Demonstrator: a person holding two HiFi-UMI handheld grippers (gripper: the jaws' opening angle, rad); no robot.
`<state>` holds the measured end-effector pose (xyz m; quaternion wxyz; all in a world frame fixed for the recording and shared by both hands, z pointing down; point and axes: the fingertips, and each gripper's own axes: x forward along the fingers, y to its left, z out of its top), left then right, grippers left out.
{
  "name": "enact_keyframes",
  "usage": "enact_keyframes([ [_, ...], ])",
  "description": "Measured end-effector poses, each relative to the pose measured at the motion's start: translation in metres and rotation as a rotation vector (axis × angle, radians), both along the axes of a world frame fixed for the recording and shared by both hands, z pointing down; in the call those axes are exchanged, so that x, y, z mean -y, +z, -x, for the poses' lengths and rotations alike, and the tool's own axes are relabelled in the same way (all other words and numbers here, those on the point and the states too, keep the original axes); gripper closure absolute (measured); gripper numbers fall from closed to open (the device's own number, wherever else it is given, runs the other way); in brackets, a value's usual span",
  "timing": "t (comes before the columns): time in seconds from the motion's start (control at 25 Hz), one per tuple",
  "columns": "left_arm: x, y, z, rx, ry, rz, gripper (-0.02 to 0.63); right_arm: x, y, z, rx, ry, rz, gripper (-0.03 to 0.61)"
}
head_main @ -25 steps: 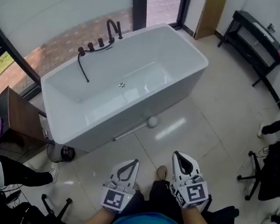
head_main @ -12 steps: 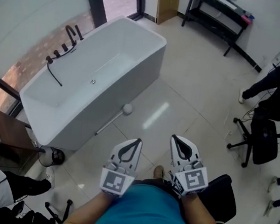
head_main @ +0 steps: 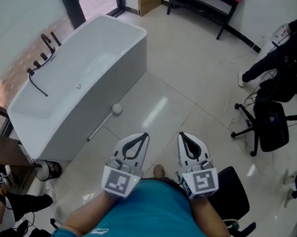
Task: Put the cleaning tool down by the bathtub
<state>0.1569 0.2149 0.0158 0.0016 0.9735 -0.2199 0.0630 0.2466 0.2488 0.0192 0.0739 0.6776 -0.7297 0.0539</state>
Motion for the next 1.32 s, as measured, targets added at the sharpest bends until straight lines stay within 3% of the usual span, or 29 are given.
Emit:
enact_keyframes([
  [0.16, -0.013, 0.007, -0.024, -0.008, 0.038, -0.023, 0.614, -0.013, 0.009, -0.016, 0.007, 0.017, -0.007, 0.574],
  [0.48, -0.027, 0.023, -0.053, 0.0, 0.058, 0.017, 0.614, -0.031, 0.024, -0.044, 0.018, 0.029, 0.04, 0.574],
  [1.32, -0.027, 0.026, -0.06, 0.053, 0.03, -0.005, 0.614, -0.026, 0.026, -0.052, 0.078, -0.014, 0.035, 0.574],
])
